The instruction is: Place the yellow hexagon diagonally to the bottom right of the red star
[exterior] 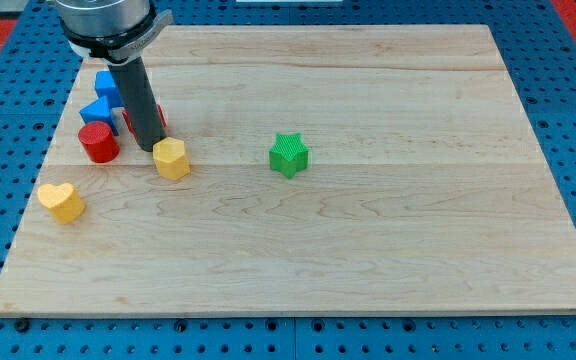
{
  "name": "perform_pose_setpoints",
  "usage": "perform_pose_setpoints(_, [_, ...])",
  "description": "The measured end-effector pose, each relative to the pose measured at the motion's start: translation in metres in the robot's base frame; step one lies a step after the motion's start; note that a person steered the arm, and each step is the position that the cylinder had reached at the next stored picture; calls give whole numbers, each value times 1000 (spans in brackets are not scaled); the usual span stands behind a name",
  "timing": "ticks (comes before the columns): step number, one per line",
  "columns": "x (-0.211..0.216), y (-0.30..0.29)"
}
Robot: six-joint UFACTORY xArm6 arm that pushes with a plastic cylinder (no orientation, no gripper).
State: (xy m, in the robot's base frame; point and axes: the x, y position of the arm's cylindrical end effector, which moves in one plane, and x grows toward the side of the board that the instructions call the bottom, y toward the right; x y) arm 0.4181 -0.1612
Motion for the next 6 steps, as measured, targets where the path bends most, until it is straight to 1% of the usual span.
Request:
perform_pose_setpoints(1, [9, 0])
perform_pose_setpoints(3, [9, 1])
perform_pose_setpoints(6, [9, 27])
